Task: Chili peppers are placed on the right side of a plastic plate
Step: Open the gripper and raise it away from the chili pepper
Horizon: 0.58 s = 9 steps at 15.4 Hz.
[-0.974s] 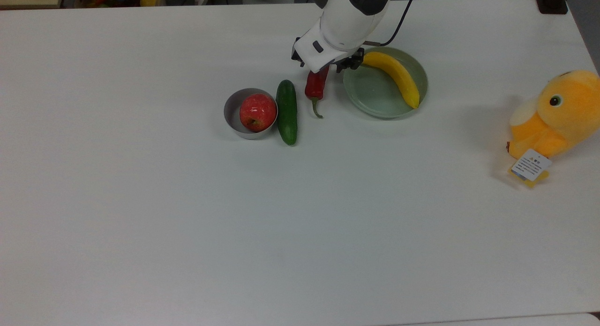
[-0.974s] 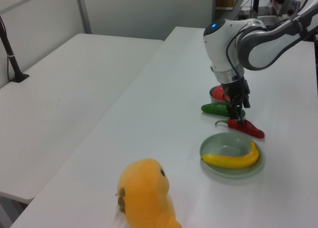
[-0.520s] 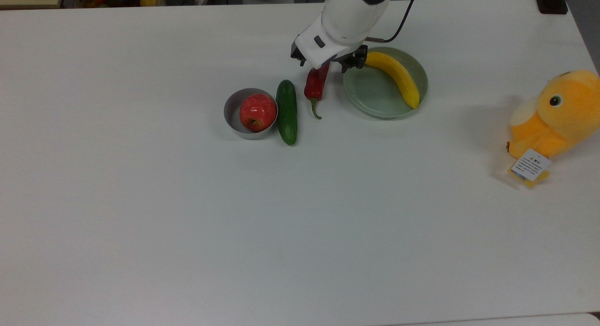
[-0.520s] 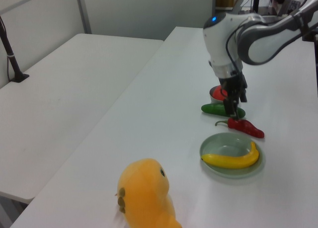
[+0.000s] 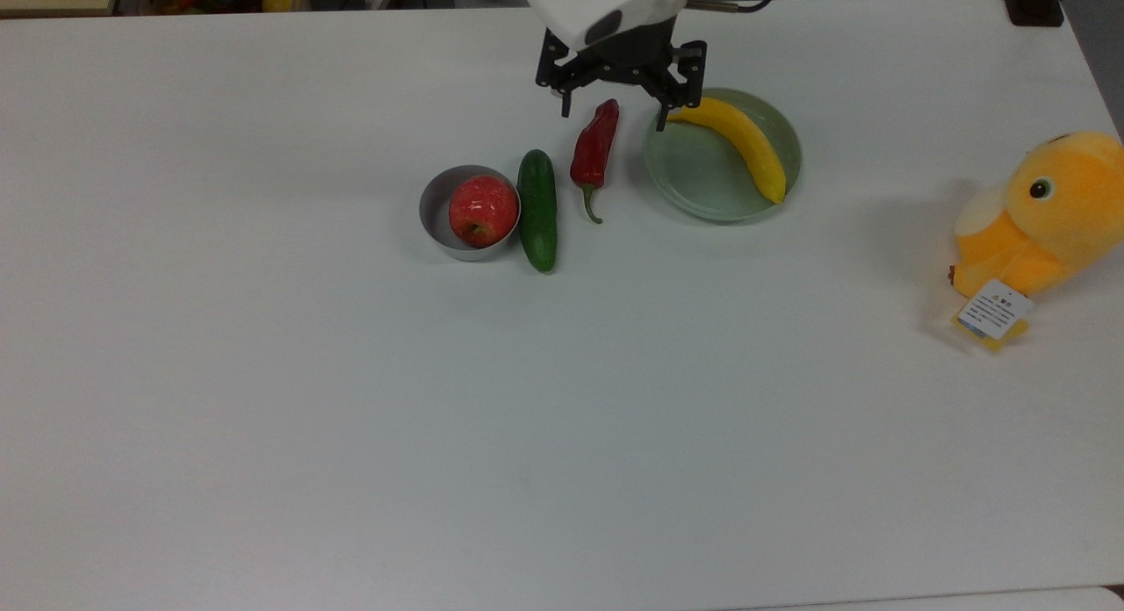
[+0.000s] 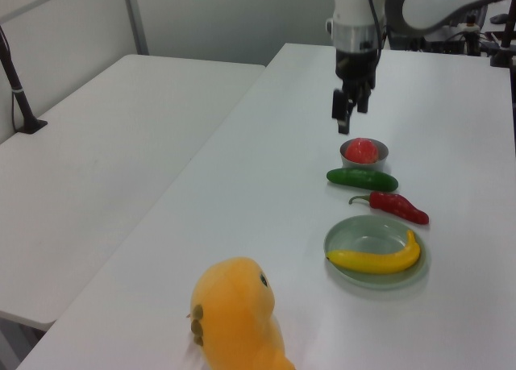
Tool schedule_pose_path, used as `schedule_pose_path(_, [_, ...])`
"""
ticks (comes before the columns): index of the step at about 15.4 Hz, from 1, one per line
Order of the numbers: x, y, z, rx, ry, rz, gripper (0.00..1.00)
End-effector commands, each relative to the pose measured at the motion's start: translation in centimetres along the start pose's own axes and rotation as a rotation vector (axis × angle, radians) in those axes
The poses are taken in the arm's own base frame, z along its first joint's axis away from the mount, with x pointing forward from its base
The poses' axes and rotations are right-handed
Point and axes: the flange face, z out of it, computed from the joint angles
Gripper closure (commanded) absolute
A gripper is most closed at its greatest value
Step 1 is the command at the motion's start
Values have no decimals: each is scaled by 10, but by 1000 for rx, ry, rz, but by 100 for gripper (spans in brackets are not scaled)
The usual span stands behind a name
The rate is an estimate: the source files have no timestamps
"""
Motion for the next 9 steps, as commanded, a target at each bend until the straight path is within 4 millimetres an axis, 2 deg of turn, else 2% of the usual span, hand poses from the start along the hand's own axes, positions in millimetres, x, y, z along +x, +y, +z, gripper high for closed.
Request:
schedule_pose_path(1, [9, 28, -35, 35, 98, 20, 0])
schedule_pose_path(3, [10, 41, -45, 36, 111, -22, 0])
schedule_pose_path(6, [-3, 62, -70, 66, 101, -127, 0])
schedule_pose_path(9, [-10, 88, -89, 85, 97, -143, 0])
